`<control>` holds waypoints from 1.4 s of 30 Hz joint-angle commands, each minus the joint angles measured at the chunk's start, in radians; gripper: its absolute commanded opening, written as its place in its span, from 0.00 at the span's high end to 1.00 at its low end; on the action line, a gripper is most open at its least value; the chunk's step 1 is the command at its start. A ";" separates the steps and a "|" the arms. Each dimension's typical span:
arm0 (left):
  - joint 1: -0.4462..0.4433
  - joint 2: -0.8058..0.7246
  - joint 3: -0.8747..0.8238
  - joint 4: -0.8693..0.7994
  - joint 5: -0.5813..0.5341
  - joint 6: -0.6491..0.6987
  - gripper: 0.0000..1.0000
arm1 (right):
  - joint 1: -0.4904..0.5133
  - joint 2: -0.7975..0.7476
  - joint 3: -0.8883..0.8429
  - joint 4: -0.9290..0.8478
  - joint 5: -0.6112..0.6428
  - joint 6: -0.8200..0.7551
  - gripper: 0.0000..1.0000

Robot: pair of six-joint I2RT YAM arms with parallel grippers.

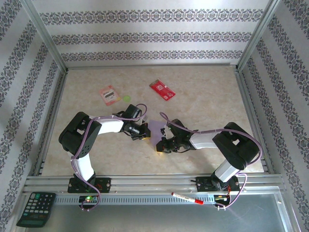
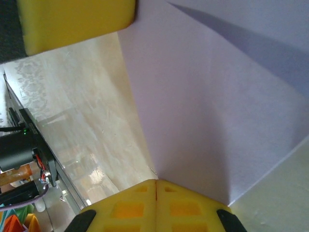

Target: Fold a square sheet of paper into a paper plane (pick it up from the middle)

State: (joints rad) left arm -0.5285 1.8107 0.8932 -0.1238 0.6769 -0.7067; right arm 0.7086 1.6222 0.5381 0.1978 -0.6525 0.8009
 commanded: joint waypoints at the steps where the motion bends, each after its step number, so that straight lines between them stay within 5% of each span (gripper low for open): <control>1: 0.010 -0.001 0.018 -0.110 -0.060 0.003 0.96 | -0.008 0.024 -0.047 -0.024 0.020 -0.026 1.00; 8: -0.010 -0.123 -0.024 -0.017 0.012 -0.114 0.88 | -0.010 0.031 -0.055 -0.022 0.021 -0.031 1.00; 13: -0.061 -0.153 -0.088 0.084 0.026 -0.210 0.99 | -0.011 0.038 -0.055 -0.019 0.024 -0.028 1.00; 23: -0.141 -0.077 -0.105 0.148 0.006 -0.275 1.00 | -0.021 0.032 -0.067 -0.027 0.031 -0.031 1.00; 42: -0.035 -0.014 -0.099 0.098 -0.002 -0.177 1.00 | -0.023 0.039 -0.058 -0.208 0.070 -0.071 1.00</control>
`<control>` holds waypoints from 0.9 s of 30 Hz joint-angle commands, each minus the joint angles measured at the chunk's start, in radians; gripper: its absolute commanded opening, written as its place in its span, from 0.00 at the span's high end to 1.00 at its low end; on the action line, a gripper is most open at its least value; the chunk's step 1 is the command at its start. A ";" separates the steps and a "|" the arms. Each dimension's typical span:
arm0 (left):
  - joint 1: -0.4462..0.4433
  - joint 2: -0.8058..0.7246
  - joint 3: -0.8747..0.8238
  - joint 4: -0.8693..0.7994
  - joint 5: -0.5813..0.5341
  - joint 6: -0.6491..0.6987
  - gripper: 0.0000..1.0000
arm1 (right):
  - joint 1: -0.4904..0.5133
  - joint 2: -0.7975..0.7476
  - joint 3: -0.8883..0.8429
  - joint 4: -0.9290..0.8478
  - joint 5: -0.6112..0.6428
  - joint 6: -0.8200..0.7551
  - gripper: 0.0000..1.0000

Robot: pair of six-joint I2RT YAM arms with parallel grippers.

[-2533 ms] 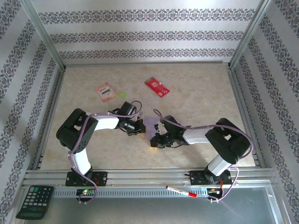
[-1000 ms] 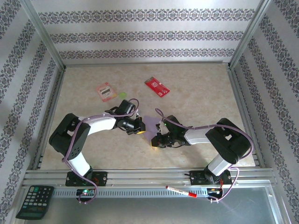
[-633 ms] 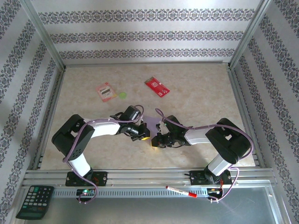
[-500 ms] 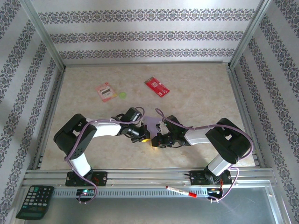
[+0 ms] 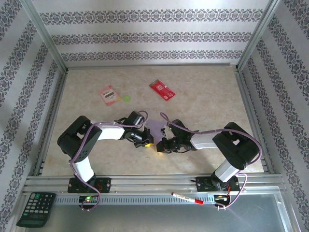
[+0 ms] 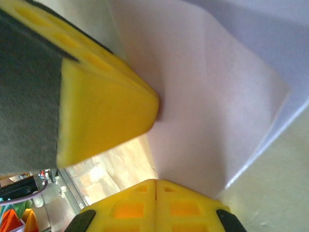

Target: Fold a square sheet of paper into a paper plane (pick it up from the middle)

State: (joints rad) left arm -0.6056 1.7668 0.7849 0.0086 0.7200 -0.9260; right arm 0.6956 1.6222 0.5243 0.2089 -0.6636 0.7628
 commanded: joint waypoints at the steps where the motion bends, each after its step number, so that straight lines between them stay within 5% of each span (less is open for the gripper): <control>1: 0.050 0.032 0.017 -0.042 -0.042 0.050 1.00 | -0.009 0.041 -0.043 -0.226 0.081 -0.035 1.00; 14: 0.129 0.062 0.059 -0.081 0.001 0.119 1.00 | -0.013 0.004 -0.028 -0.245 0.051 -0.048 1.00; 20: 0.077 0.053 0.012 -0.047 0.003 0.073 1.00 | -0.025 -0.149 0.030 -0.217 0.027 -0.032 1.00; 27: 0.001 0.023 -0.040 0.025 -0.007 -0.017 1.00 | -0.027 -0.096 0.120 -0.196 0.023 -0.036 1.00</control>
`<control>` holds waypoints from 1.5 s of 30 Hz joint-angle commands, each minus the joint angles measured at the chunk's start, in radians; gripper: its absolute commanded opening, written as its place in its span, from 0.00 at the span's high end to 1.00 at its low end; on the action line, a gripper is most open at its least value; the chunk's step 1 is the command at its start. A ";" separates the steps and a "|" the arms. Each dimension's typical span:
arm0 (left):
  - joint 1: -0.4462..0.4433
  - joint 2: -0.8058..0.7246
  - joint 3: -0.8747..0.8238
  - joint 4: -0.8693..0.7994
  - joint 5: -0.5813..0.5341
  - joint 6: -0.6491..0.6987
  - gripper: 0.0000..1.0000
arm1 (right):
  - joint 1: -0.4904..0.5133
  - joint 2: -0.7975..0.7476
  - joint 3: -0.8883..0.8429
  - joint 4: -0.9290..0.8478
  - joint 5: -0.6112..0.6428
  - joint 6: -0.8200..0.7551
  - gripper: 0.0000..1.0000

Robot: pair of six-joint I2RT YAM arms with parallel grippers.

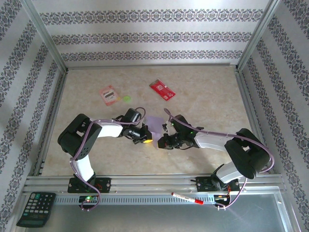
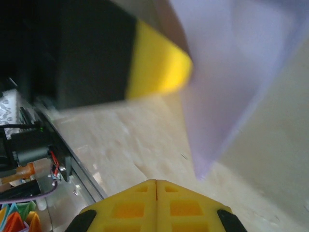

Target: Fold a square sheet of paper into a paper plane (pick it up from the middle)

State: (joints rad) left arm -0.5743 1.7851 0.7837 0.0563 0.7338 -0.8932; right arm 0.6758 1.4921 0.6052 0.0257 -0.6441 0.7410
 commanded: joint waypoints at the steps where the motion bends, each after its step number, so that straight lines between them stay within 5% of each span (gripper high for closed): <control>1: -0.038 0.004 -0.043 -0.015 -0.022 -0.057 1.00 | -0.007 0.054 0.053 -0.013 0.001 -0.019 1.00; 9: -0.043 0.000 -0.039 -0.029 -0.029 -0.049 1.00 | -0.026 0.188 0.073 -0.003 0.003 -0.055 1.00; 27: -0.027 0.002 0.076 -0.113 -0.030 0.004 0.97 | -0.018 0.233 -0.037 -0.137 0.129 -0.075 1.00; 45: 0.102 0.042 0.011 -0.057 0.006 0.076 0.95 | -0.019 0.222 -0.042 -0.218 0.170 -0.072 1.00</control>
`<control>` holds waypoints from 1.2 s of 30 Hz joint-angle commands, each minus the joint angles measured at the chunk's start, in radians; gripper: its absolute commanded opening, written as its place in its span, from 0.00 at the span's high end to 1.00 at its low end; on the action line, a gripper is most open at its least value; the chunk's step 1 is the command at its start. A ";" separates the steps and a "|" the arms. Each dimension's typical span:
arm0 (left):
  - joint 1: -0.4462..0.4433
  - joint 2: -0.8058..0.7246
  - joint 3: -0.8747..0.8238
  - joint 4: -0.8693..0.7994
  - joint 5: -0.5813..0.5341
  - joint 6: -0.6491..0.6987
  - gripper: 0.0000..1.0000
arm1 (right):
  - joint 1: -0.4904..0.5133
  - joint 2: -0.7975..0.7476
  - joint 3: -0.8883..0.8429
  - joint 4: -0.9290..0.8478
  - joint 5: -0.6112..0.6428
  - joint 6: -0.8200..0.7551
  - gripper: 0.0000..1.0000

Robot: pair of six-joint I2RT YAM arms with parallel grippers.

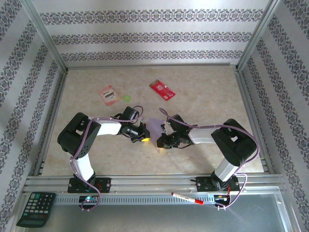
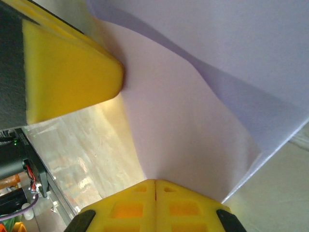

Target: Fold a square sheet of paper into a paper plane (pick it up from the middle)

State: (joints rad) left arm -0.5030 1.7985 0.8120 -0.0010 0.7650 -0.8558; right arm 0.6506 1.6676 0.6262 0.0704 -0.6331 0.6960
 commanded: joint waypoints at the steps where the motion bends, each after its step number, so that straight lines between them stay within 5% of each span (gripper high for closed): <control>1: 0.037 0.032 -0.015 -0.003 -0.027 0.045 0.95 | 0.007 0.046 -0.061 -0.266 0.159 -0.028 1.00; 16: 0.087 0.056 0.093 -0.122 -0.056 0.102 0.94 | 0.016 0.034 -0.072 -0.304 0.166 -0.046 1.00; 24: 0.000 -0.088 0.032 -0.057 -0.033 0.009 0.91 | 0.018 0.040 -0.066 -0.294 0.159 -0.039 1.00; 36: -0.020 0.083 0.108 -0.038 -0.032 0.030 0.92 | 0.016 0.037 -0.072 -0.302 0.161 -0.036 1.00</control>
State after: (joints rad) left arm -0.5301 1.8462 0.8928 -0.0452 0.7551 -0.8417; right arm 0.6525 1.6470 0.6262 0.0143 -0.6182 0.6769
